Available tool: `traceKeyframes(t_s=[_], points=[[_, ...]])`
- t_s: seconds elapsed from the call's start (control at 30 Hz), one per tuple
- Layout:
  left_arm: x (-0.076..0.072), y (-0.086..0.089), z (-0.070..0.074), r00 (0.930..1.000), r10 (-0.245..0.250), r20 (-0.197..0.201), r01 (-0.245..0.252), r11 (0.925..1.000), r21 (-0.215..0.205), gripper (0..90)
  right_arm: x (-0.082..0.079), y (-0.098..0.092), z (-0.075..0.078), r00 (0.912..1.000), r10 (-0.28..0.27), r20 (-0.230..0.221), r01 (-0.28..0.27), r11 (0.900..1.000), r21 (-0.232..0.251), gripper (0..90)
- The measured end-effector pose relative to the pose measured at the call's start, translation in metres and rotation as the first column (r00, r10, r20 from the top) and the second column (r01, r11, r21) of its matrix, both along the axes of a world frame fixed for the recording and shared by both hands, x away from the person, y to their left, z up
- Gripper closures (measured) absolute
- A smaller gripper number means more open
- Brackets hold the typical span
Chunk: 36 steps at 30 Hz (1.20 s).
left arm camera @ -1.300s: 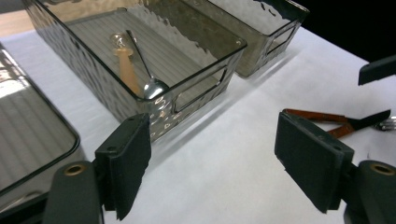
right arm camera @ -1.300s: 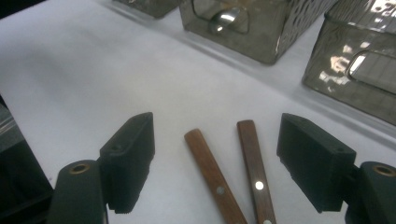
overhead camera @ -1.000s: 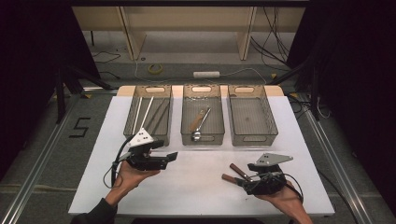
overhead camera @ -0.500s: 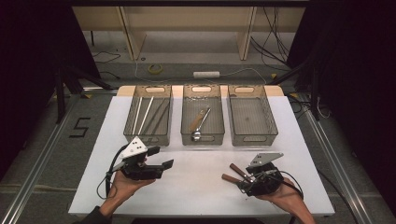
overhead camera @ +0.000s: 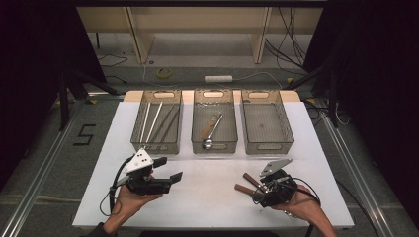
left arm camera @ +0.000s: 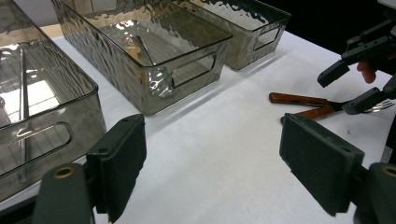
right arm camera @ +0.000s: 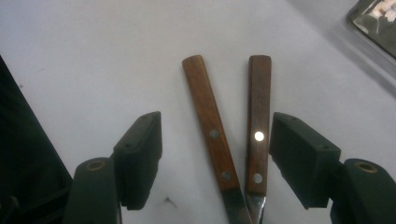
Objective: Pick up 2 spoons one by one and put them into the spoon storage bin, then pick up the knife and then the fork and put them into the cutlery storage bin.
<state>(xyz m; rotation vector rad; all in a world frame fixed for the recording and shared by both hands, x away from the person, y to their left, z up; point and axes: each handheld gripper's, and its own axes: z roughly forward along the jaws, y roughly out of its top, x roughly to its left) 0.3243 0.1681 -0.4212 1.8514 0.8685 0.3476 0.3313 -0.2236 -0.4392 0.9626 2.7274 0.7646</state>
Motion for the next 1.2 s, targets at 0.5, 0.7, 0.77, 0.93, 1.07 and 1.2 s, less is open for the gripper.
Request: traceKeyframes(t_s=[0.5,0.7,0.77,0.93,1.07,1.2], points=[[-0.008,0.002,0.000,0.9997,0.010,0.021,-0.010,0.9998,0.014,21.6,0.002,0.004,-0.003,0.9992,0.037,-0.013,-0.038,0.997,-0.068,41.4],[-0.009,0.004,0.001,0.9996,0.015,0.022,-0.016,0.9998,0.012,21.2,0.002,0.004,-0.004,0.9976,0.065,-0.023,-0.067,0.994,-0.090,45.1],[-0.009,0.006,0.001,0.9996,0.019,0.022,-0.019,0.9998,0.009,21.2,0.003,0.003,-0.003,0.9975,0.067,-0.024,-0.069,0.993,-0.094,46.5],[-0.010,0.005,0.000,0.9994,0.015,0.032,-0.016,0.9996,0.022,21.2,0.003,0.004,-0.003,0.9958,0.087,-0.028,-0.090,0.988,-0.124,50.6],[-0.010,0.005,0.000,0.9994,0.013,0.033,-0.013,0.9998,0.017,21.2,0.003,0.005,-0.004,0.9950,0.096,-0.026,-0.099,0.983,-0.156,54.6],[-0.011,0.005,0.000,0.9993,0.010,0.036,-0.010,0.9998,0.018,21.2,0.003,0.007,-0.005,0.9932,0.111,-0.035,-0.115,0.979,-0.168,58.2]])
